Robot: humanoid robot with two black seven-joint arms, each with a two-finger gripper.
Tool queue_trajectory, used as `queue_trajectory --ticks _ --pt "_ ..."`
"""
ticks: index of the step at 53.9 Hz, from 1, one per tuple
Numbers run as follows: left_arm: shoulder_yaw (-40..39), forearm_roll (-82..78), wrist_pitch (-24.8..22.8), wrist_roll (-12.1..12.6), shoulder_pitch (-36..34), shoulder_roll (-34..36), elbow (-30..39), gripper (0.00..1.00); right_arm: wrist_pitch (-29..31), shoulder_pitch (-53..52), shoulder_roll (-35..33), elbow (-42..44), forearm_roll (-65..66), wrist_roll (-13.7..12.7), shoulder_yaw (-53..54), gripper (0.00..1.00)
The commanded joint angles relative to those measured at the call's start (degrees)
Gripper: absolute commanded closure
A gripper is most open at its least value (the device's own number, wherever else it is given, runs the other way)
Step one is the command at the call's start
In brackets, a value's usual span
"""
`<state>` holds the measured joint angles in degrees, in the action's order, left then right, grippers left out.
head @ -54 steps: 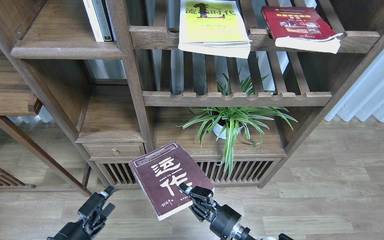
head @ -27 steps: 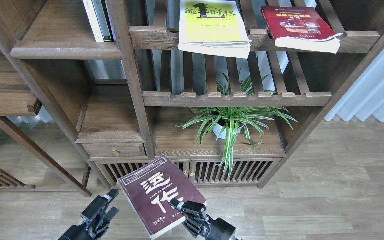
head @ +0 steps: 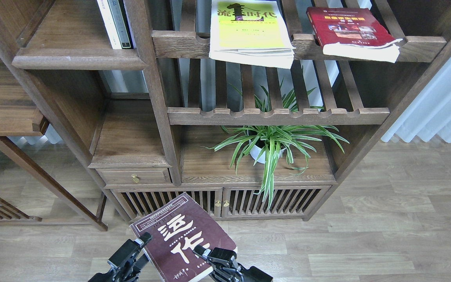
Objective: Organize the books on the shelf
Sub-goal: 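Lower the book between the grippers and grasp its edge with the left gripper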
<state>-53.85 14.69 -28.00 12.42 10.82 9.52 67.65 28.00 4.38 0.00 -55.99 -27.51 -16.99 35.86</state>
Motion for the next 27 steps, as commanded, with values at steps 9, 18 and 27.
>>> queue_trajectory --ticks 9,18,27 --pt "0.8 -0.6 0.0 0.0 -1.0 0.3 -2.3 0.06 0.0 0.5 0.0 0.0 0.0 -0.1 -0.9 0.91" --pt "1.3 -0.5 0.0 -0.2 -0.8 0.5 -2.6 0.14 0.0 0.8 0.0 0.0 0.0 -0.1 -1.1 0.91" --pt "2.5 0.2 0.0 -0.4 -0.6 0.5 -2.7 0.5 0.0 0.9 0.0 0.0 0.1 -0.1 -1.1 0.91"
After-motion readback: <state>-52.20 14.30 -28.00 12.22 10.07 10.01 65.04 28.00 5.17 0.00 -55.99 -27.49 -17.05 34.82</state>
